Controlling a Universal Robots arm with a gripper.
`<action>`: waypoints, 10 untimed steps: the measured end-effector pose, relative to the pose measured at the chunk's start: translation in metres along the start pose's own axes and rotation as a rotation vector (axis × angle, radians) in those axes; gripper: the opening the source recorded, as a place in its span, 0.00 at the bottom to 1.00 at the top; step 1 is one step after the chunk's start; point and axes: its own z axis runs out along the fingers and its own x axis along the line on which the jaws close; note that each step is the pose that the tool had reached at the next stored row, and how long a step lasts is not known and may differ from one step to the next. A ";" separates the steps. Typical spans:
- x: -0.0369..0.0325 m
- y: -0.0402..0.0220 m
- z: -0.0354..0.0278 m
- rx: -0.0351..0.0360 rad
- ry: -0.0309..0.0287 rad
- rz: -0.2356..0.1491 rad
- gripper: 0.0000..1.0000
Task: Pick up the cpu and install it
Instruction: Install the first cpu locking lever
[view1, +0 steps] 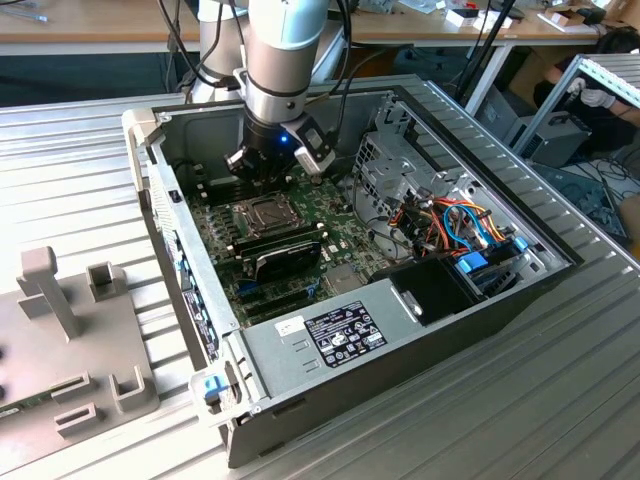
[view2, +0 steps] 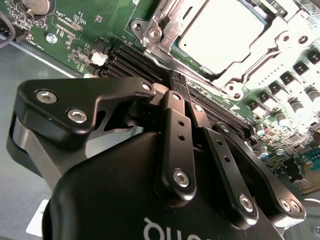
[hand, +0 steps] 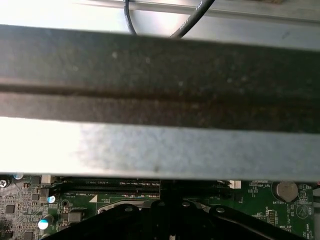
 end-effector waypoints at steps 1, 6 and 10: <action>0.0000 0.0000 0.0002 0.0000 0.0001 0.000 0.11; 0.0000 -0.0001 0.0009 -0.0001 0.0000 0.000 0.11; 0.0000 -0.0002 0.0019 -0.0002 0.0000 0.000 0.11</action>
